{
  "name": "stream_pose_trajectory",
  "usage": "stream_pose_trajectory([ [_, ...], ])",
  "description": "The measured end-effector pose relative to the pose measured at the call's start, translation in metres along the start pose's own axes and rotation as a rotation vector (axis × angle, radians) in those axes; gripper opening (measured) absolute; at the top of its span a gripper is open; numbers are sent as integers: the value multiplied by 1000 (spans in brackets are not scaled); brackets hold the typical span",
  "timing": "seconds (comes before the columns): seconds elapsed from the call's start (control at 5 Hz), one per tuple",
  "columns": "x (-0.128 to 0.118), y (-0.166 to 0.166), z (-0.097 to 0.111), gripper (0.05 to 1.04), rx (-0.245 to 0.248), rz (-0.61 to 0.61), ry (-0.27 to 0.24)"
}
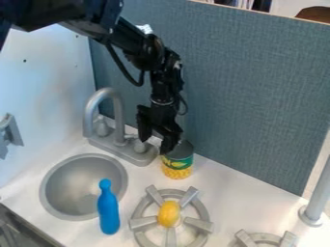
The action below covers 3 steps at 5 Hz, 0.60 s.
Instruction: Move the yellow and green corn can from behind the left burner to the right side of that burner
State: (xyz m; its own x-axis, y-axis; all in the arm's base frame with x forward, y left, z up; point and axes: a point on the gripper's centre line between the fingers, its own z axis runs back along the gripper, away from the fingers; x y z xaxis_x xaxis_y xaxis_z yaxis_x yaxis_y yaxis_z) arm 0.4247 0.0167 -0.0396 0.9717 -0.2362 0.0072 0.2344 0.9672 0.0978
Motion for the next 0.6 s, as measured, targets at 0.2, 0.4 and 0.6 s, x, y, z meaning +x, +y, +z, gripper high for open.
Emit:
stream_pose_trajectory([
  [0.2,8,-4,-11,1000,-25,71,-40],
  [0.4,11,-8,-18,1000,-43,152,-84],
  [0.6,14,-6,-20,1000,-33,266,-141],
])
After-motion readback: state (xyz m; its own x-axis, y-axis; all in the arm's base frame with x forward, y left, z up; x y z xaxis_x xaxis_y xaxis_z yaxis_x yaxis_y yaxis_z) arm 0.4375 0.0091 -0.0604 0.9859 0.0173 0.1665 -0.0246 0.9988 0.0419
